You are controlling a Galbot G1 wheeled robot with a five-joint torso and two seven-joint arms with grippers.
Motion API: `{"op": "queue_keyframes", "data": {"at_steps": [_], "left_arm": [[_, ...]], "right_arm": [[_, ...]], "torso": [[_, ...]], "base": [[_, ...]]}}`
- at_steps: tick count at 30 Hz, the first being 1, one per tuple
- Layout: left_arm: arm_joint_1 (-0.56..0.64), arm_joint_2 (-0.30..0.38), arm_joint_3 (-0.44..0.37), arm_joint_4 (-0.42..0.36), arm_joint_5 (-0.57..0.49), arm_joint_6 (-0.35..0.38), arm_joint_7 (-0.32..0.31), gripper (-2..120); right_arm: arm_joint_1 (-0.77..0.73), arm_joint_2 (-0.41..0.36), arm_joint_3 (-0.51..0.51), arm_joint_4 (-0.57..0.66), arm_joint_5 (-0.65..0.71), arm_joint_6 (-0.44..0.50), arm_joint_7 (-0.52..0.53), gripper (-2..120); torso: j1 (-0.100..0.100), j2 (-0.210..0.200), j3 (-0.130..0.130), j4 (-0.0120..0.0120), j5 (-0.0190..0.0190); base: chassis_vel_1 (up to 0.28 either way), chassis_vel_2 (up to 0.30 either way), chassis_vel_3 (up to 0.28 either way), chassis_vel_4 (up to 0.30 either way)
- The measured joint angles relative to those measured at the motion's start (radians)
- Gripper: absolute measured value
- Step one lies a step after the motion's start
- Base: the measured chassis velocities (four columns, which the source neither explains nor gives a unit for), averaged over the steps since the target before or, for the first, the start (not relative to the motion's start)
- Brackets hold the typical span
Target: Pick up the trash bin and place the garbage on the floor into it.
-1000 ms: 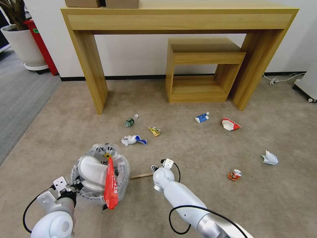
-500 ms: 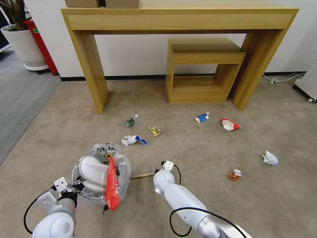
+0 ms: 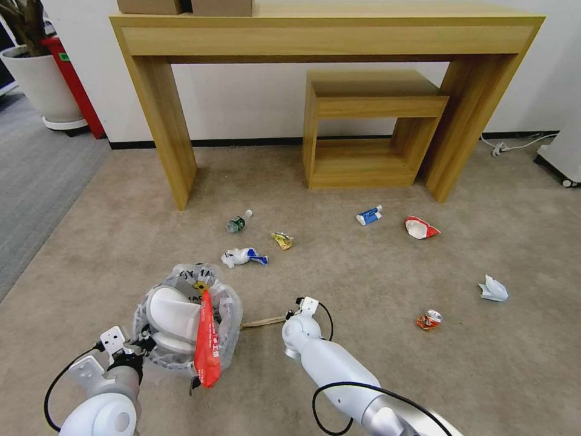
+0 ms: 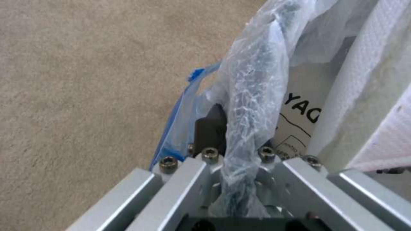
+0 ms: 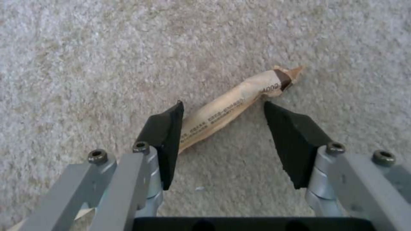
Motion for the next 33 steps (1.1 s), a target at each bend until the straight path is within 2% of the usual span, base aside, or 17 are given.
{"op": "queue_keyframes", "data": {"at_steps": [6,9,10,12,14,16,23,27,28,29,30,31,33], "left_arm": [[0.000,-0.005,0.010,-0.001,0.002,-0.004,0.000,0],[0.001,-0.008,0.017,-0.002,0.005,-0.005,0.002,0],[0.001,-0.008,0.017,-0.002,0.005,-0.005,0.002,0],[-0.001,-0.009,0.019,-0.004,0.006,-0.005,0.002,0],[-0.001,-0.009,0.020,-0.004,0.006,-0.006,0.002,0],[-0.001,-0.009,0.021,-0.004,0.006,-0.006,0.002,0],[-0.001,-0.009,0.023,-0.004,0.006,-0.007,0.003,0],[-0.007,-0.008,0.023,0.005,0.006,-0.008,0.003,0],[-0.010,-0.007,0.022,0.009,0.005,-0.008,0.003,0],[-0.012,-0.006,0.020,0.011,0.005,-0.008,0.003,0],[-0.016,-0.003,0.017,0.015,0.004,-0.009,0.001,0],[-0.016,-0.003,0.017,0.015,0.004,-0.009,0.001,0],[-0.020,0.001,0.015,0.019,0.000,-0.006,-0.001,0]], "right_arm": [[-0.002,0.000,-0.006,-0.004,-0.009,0.001,-0.010,37],[-0.003,0.000,-0.010,-0.010,-0.017,0.003,-0.018,25],[-0.003,0.000,-0.010,-0.010,-0.017,0.003,-0.018,25],[-0.005,0.000,-0.012,-0.013,-0.022,0.003,-0.022,14],[-0.006,0.000,-0.014,-0.015,-0.024,0.004,-0.026,10],[-0.007,0.001,-0.017,-0.021,-0.033,0.005,-0.031,0],[-0.011,0.001,-0.021,-0.026,-0.052,0.007,-0.038,0],[-0.036,0.000,-0.042,0.039,-0.051,0.002,-0.035,0],[-0.048,-0.013,-0.053,0.085,-0.049,-0.003,-0.036,0],[-0.056,-0.034,-0.059,0.121,-0.048,-0.006,-0.034,0],[-0.069,-0.068,-0.068,0.173,-0.045,-0.008,-0.027,0],[-0.069,-0.068,-0.068,0.173,-0.045,-0.008,-0.027,0],[-0.088,-0.125,-0.081,0.265,-0.041,-0.011,-0.024,0]], "torso": [[0.000,0.000,0.000,0.0000,0.0001],[0.000,0.000,0.000,0.0000,0.0000],[0.000,0.000,0.000,0.0000,0.0000],[0.000,0.000,0.000,-0.0002,0.0001],[0.000,0.000,0.000,0.0001,0.0004],[0.000,0.000,0.000,0.0004,0.0005],[0.000,0.000,0.000,0.0004,0.0005],[0.000,0.000,0.001,0.0003,0.0004],[0.000,0.000,0.001,0.0012,0.0019],[0.000,0.000,0.000,0.0013,0.0013],[0.000,0.000,0.000,0.0006,-0.0002],[0.000,0.000,0.000,0.0006,-0.0002],[0.000,0.000,0.000,0.0004,0.0008]], "base": [[0.000,0.000,0.000,0.000],[0.000,0.000,0.000,0.000],[0.000,0.000,0.000,0.000],[0.000,0.000,0.000,0.000],[0.000,0.000,0.000,0.000],[0.000,0.000,0.000,0.000],[0.000,0.000,0.000,0.000],[0.000,0.000,0.000,0.000],[0.000,0.000,0.000,0.000],[0.000,0.000,0.000,0.000],[0.000,0.000,0.000,0.000],[0.000,0.000,0.000,0.000],[0.000,0.000,0.000,0.000]]}}
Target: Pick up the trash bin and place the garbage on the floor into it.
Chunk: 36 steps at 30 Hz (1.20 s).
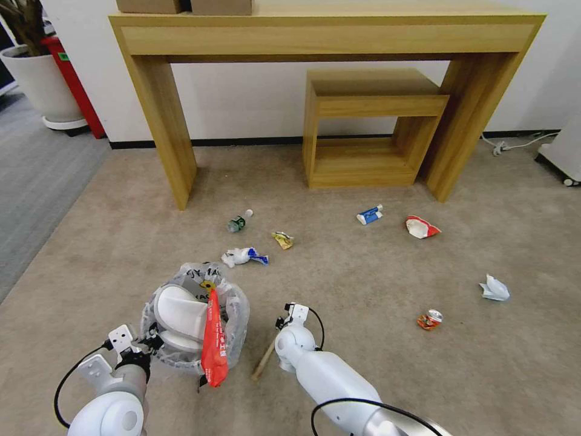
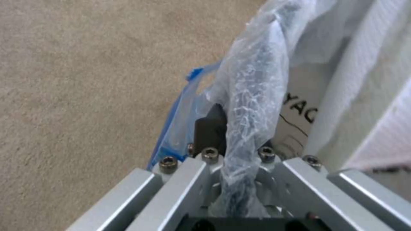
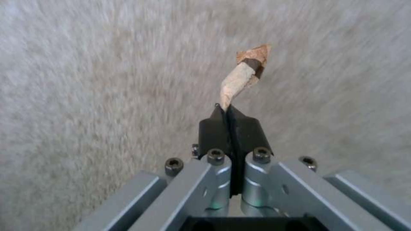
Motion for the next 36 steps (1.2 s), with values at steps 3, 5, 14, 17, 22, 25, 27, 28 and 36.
{"op": "queue_keyframes", "data": {"at_steps": [3,5,14,17,22,25,27,28,36], "left_arm": [[-0.003,0.000,-0.001,0.004,0.000,0.000,-0.001,0],[-0.004,-0.003,0.001,0.008,0.001,0.001,-0.001,0],[-0.007,-0.017,0.009,0.017,0.017,0.000,-0.002,0],[-0.006,-0.017,0.008,0.014,0.017,0.002,-0.004,0],[-0.005,-0.015,0.008,0.005,0.015,0.010,-0.010,0],[-0.005,-0.016,0.011,0.001,0.015,0.013,-0.012,0],[-0.004,-0.017,0.011,-0.001,0.016,0.014,-0.012,0],[-0.003,-0.016,0.011,-0.003,0.016,0.014,-0.012,0],[-0.002,-0.013,0.008,-0.012,0.014,0.019,-0.017,0]], "right_arm": [[-0.012,-0.045,-0.002,0.077,0.006,-0.001,0.003,0],[-0.019,-0.074,-0.005,0.126,0.009,-0.001,0.004,0],[-0.033,-0.126,-0.004,0.242,0.007,0.001,0.008,0],[-0.031,-0.169,-0.010,0.342,0.015,0.010,-0.006,0],[0.003,-0.255,-0.019,0.546,0.043,0.032,-0.051,0],[0.063,-0.340,-0.036,0.700,0.066,0.058,-0.083,0],[0.087,-0.370,-0.046,0.746,0.073,0.065,-0.096,0],[0.107,-0.393,-0.058,0.782,0.078,0.069,-0.106,0],[0.190,-0.433,-0.110,0.919,0.103,0.047,-0.118,0]], "torso": [[0.000,0.000,0.000,-0.0005,-0.0006],[0.000,0.000,0.000,-0.0002,-0.0002],[0.000,0.000,0.000,-0.0001,-0.0003],[0.000,0.000,0.000,-0.0001,-0.0004],[0.000,0.000,0.000,-0.0002,-0.0003],[0.000,0.000,0.000,-0.0002,-0.0002],[0.000,0.000,0.000,-0.0002,-0.0005],[0.000,0.000,0.000,-0.0003,-0.0006],[0.000,0.000,0.000,-0.0001,-0.0005]], "base": [[0.000,0.000,0.000,0.000],[0.000,0.000,0.000,0.000],[0.000,0.000,0.000,0.000],[0.000,0.000,0.000,0.000],[0.000,0.000,0.000,0.000],[0.000,0.000,0.000,0.000],[0.000,0.000,0.000,0.000],[0.000,0.000,0.000,0.000],[0.000,0.000,0.000,0.000]]}}
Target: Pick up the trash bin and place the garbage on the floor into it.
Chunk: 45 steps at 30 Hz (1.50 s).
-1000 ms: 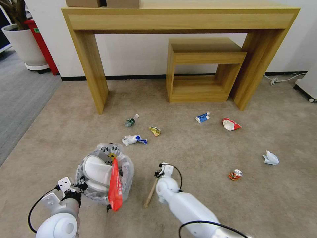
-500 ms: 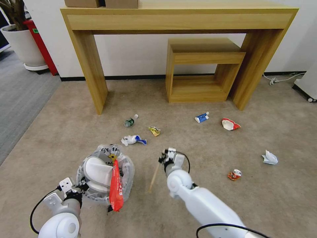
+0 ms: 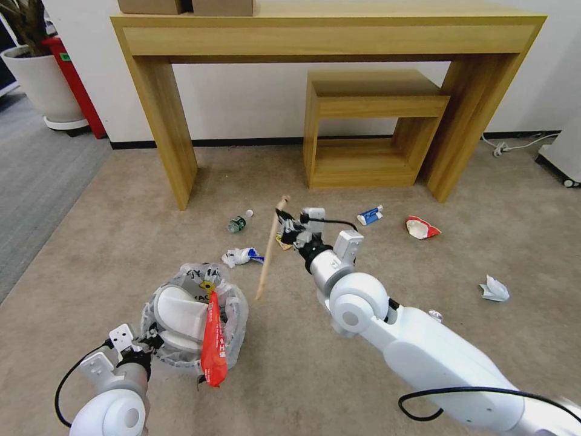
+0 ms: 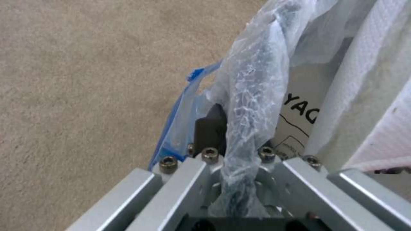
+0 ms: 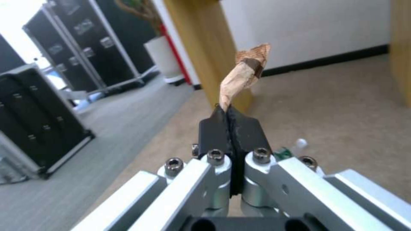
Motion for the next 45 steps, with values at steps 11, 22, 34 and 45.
{"op": "queue_keyframes", "data": {"at_steps": [11,22,34,45], "left_arm": [[0.007,-0.005,-0.001,-0.025,-0.006,0.003,-0.005,0],[0.011,-0.002,-0.007,-0.035,-0.015,0.003,-0.005,0],[0.015,0.001,-0.006,-0.047,-0.020,0.003,-0.006,0],[0.018,0.007,-0.006,-0.059,-0.028,0.006,-0.006,0]], "right_arm": [[0.039,0.027,-0.112,-0.022,-0.034,-0.002,0.002,0],[0.066,0.066,-0.154,-0.065,-0.060,0.012,-0.007,0],[0.078,0.095,-0.193,-0.109,-0.111,0.043,-0.030,0],[0.082,0.118,-0.228,-0.139,-0.157,0.068,-0.047,0]], "torso": [[0.000,0.000,0.000,0.0000,-0.0001],[0.000,0.000,0.000,-0.0001,-0.0001],[0.000,0.000,0.000,0.0000,-0.0002],[0.000,0.000,0.000,-0.0001,-0.0001]], "base": [[0.000,0.000,0.000,0.000],[0.000,0.000,0.000,0.000],[0.000,0.000,0.000,0.000],[0.000,0.000,0.000,0.000]]}}
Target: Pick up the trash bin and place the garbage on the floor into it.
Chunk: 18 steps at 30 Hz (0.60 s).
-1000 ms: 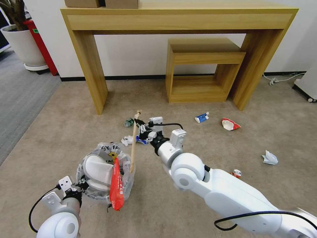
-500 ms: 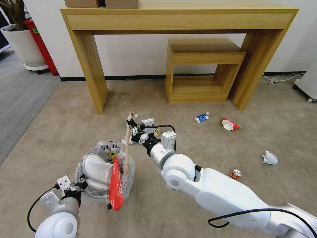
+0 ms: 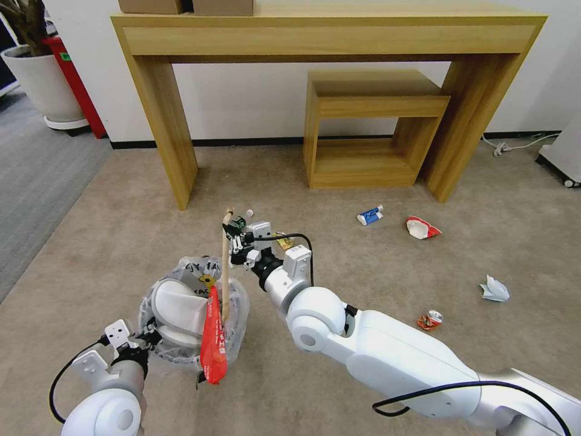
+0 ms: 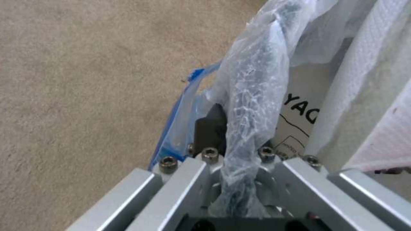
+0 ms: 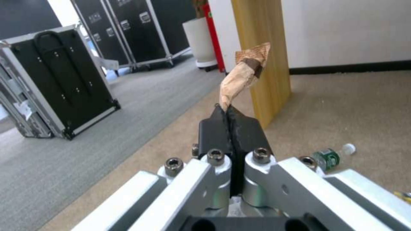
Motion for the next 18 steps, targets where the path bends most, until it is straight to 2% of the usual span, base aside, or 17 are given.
{"op": "queue_keyframes", "data": {"at_steps": [18], "left_arm": [[0.018,0.003,-0.002,-0.019,-0.001,-0.006,0.003,0]], "right_arm": [[0.009,0.059,-0.049,-0.108,-0.132,0.100,-0.059,0]], "torso": [[0.000,0.000,0.000,0.0000,0.0000]], "base": [[0.000,0.000,0.000,0.000]]}}
